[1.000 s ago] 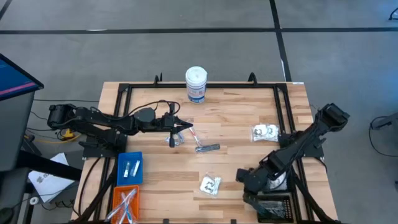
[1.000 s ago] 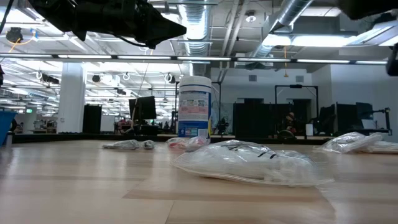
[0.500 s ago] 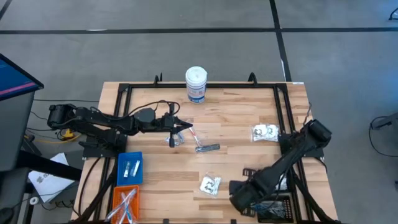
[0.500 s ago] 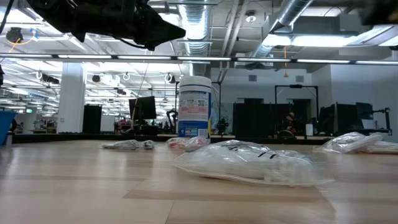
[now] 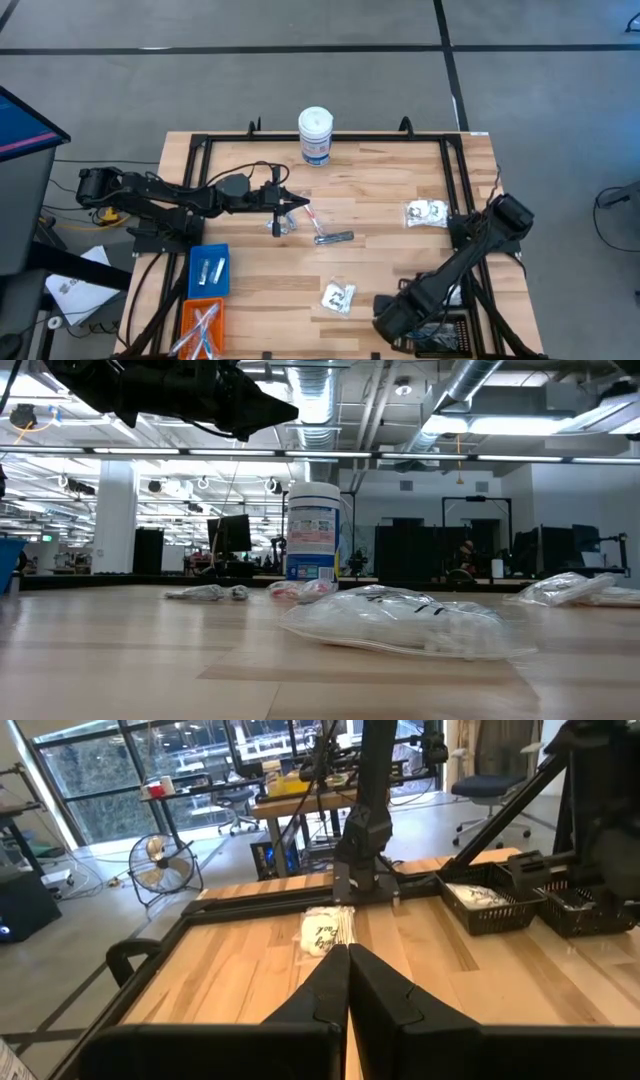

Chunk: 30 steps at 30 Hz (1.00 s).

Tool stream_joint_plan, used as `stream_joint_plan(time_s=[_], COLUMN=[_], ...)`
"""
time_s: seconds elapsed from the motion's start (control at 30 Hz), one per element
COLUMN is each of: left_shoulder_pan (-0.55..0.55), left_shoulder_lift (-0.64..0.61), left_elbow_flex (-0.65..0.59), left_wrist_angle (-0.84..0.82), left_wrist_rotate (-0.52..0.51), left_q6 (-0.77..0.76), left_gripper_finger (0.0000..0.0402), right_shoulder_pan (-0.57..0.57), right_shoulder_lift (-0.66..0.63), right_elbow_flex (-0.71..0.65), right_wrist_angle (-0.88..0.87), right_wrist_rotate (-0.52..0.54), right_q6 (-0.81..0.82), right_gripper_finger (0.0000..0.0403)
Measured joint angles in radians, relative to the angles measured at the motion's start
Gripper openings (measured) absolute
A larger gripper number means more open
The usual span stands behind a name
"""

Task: Pick & Place Travel size toiletries
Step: Put the black comb into the bottom black bin

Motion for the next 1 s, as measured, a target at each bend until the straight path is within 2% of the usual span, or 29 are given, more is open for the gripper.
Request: stream_joint_plan(time_s=[0.37,1.0], left_shoulder_pan=[0.000,0.000], left_shoulder_lift=[0.000,0.000], left_elbow_flex=[0.000,0.000], left_wrist_angle=[-0.001,-0.001], left_wrist_rotate=[0.000,0.001], left_q6=[0.001,0.001], left_gripper_finger=[0.0001,0.0001], right_shoulder_pan=[0.040,0.062], right_shoulder_lift=[-0.015,-0.016], right_elbow_flex=[-0.015,-0.015], right_wrist_angle=[0.057,0.036], right_wrist_rotate=[-0.137,-0.173], right_q6=[-0.015,-0.060], right_gripper_finger=[0.0000,0.0000])
